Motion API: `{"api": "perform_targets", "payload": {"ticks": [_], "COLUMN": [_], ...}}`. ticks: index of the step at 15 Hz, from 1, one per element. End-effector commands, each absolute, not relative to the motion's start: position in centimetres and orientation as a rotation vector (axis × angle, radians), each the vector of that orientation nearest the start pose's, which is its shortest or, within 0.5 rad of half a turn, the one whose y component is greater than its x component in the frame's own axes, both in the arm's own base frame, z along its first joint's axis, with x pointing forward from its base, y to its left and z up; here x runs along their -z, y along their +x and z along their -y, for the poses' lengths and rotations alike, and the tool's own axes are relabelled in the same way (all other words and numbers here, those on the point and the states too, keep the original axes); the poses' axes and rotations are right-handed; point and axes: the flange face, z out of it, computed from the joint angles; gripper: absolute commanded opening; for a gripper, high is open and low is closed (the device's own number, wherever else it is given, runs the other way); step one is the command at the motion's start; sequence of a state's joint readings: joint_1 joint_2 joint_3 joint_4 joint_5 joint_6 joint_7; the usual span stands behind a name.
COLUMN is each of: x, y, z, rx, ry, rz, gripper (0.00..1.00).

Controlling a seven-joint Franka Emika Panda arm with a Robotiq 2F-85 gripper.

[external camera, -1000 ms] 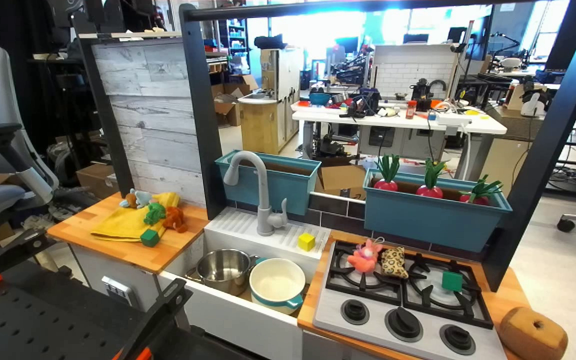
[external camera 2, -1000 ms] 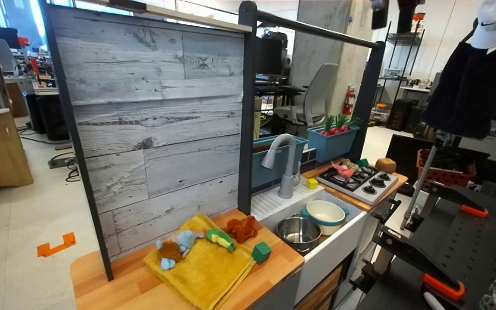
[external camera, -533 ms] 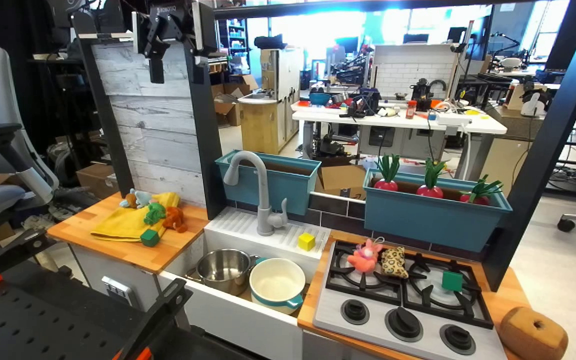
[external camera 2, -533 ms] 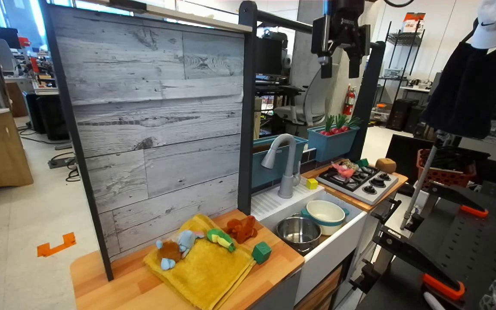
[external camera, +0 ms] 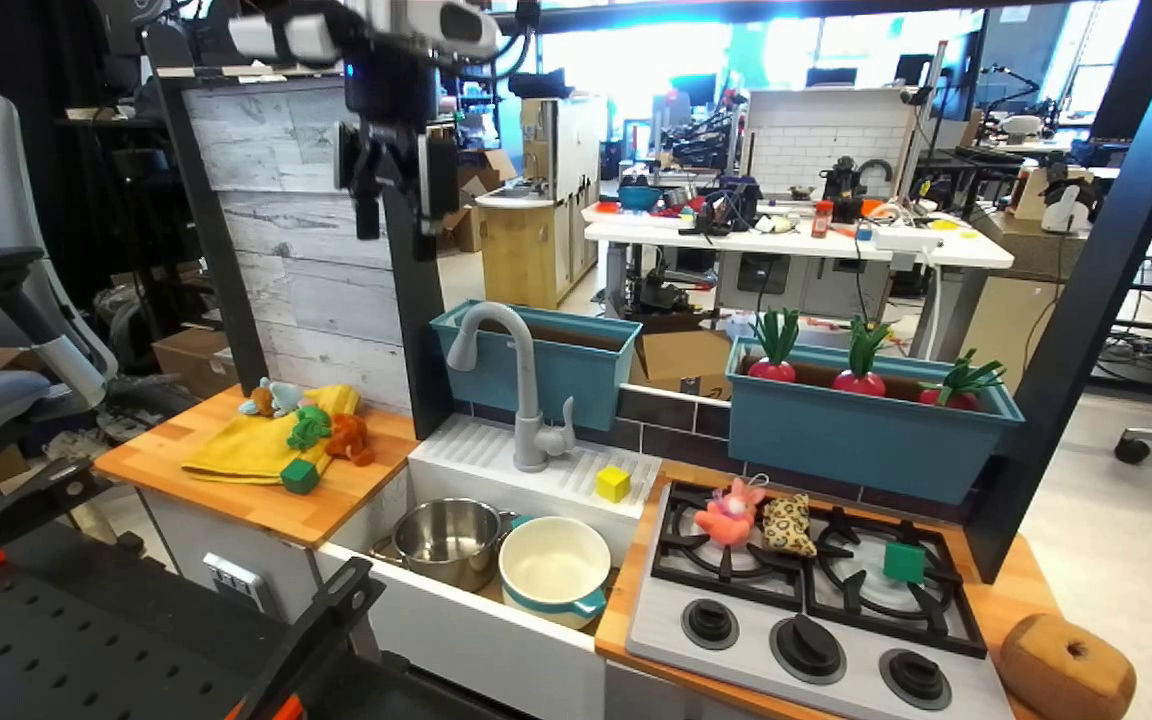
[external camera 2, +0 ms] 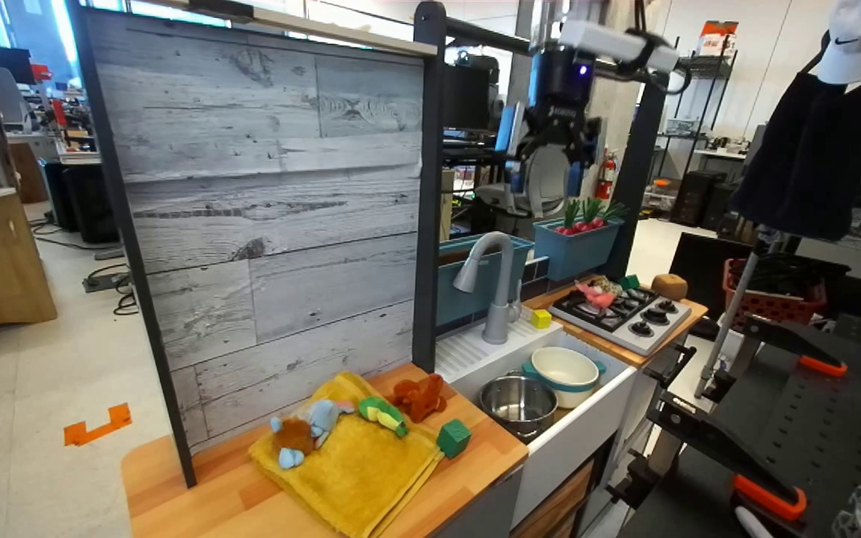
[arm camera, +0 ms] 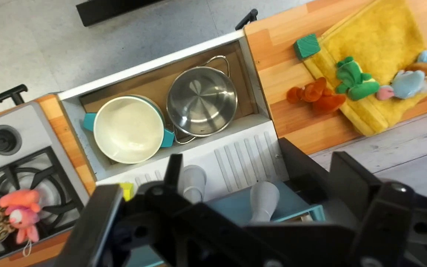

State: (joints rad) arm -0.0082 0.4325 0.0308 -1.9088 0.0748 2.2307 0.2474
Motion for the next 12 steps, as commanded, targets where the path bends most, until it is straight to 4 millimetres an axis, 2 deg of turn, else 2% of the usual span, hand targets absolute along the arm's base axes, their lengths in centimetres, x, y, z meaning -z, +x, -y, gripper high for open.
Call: {"api": "perform_targets", "payload": {"ticks": [1, 4, 7, 9, 10, 12], "x": [-17.6, -9.6, -4.4, -2.7, -3.1, -2.0], "y": [63.3, 61.9, 60.2, 60.0, 58.9, 59.0], "z": [-5.5, -10.5, -14.1, -15.1, -14.9, -15.4], "rx": [-0.125, -0.071, -0.04, -0.07, -0.095, -0.097], "ry": [-3.101, -3.167, -3.181, -3.195, -3.175, -3.187], "rz": [-0.434, -0.223, -0.085, -0.103, -0.087, -0.084], "gripper": [1.0, 1.0, 1.0, 1.0, 1.0, 1.0]}}
